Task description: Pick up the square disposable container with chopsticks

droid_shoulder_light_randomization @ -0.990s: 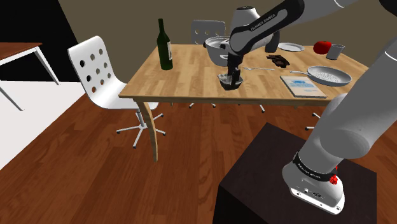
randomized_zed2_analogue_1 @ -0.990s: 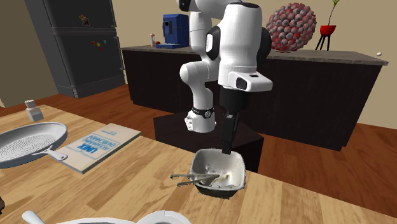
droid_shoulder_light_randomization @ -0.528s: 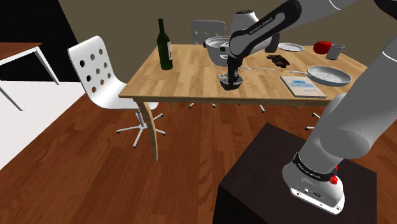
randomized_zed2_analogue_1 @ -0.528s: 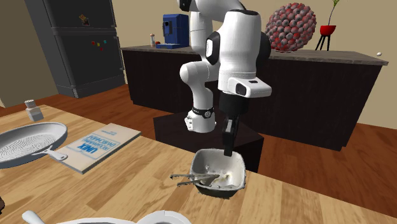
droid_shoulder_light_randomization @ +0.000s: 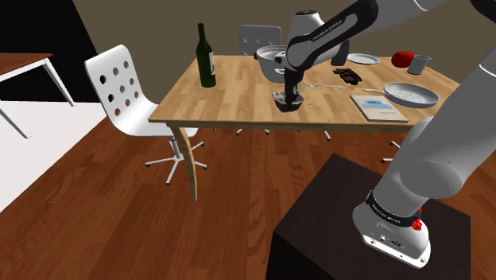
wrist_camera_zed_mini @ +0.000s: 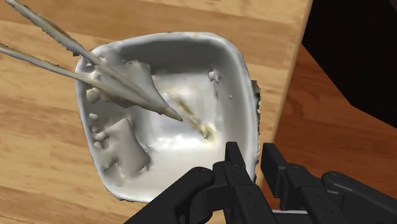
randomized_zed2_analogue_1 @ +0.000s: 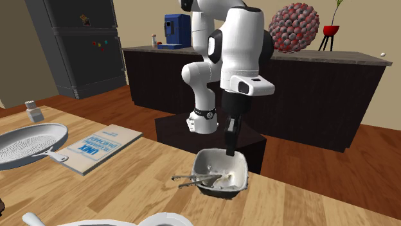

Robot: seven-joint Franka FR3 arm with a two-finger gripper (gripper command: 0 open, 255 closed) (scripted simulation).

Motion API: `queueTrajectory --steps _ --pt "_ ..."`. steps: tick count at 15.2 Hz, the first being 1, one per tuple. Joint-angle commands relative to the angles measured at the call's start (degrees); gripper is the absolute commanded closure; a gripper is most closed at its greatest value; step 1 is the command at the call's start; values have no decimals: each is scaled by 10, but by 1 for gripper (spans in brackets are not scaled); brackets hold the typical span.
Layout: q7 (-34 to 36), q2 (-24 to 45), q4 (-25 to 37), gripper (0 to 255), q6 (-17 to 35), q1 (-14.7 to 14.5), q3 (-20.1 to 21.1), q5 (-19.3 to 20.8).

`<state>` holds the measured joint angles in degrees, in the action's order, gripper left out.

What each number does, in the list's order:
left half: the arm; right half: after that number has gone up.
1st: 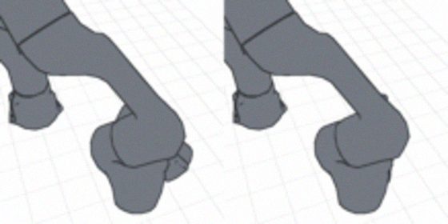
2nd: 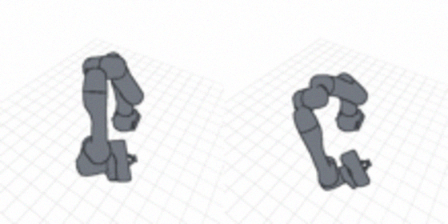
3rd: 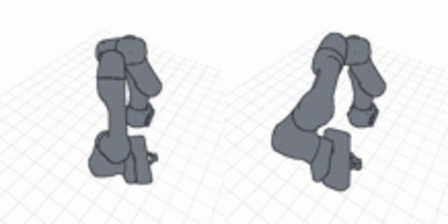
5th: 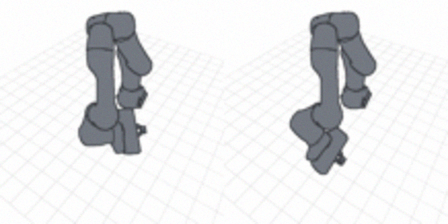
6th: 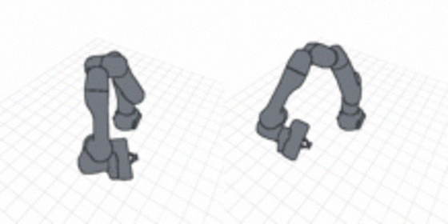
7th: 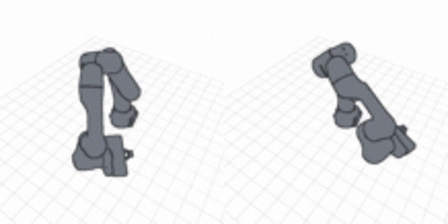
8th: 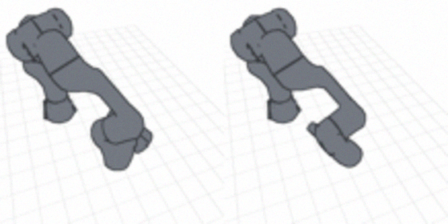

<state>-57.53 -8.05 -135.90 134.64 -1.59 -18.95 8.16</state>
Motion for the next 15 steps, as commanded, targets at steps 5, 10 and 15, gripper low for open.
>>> queueTrajectory --steps 5,10,15 --pt "2 -24 24 255 -47 0 4 4" --pt "2 -41 48 255 -87 0 7 6" --pt "2 -50 64 255 -113 -1 9 6"
